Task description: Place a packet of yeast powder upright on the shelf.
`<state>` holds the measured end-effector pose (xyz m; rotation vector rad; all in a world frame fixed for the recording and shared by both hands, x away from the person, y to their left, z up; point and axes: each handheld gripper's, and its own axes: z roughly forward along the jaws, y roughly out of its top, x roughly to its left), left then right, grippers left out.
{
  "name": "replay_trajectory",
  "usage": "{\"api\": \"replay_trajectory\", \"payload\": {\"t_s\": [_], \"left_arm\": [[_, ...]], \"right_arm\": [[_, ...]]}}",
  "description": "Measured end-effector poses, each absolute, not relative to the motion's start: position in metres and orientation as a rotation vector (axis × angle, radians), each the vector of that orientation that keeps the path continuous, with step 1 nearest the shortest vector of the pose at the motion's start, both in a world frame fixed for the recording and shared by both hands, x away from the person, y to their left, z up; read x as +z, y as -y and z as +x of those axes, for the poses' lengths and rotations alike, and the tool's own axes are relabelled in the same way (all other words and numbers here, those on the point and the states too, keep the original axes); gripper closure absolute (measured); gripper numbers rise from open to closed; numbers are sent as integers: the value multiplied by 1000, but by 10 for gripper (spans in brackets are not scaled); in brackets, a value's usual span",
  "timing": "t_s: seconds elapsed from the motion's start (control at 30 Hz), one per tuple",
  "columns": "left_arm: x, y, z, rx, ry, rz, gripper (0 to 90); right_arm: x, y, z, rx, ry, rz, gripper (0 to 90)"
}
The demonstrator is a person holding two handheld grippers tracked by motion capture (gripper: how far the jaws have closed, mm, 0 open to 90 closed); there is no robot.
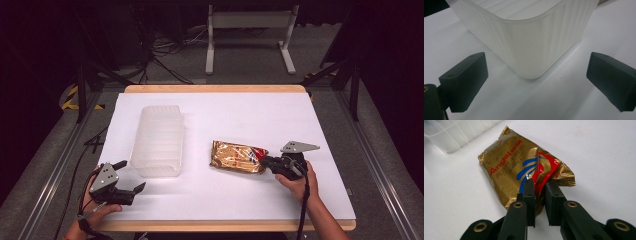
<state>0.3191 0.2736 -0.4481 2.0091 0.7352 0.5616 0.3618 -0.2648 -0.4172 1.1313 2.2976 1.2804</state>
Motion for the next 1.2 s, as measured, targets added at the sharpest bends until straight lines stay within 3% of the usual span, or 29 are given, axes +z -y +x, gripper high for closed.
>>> {"api": "replay_trajectory", "payload": {"t_s": [0.33,1.2], "left_arm": [[-448,-271,321,557,-738,2012,45],[-448,-273,319,558,-742,1998,46]], "right_arm": [[-373,251,358,1331,-2303,877,885],[-283,211,381,1216,-2389,513,893]]}}
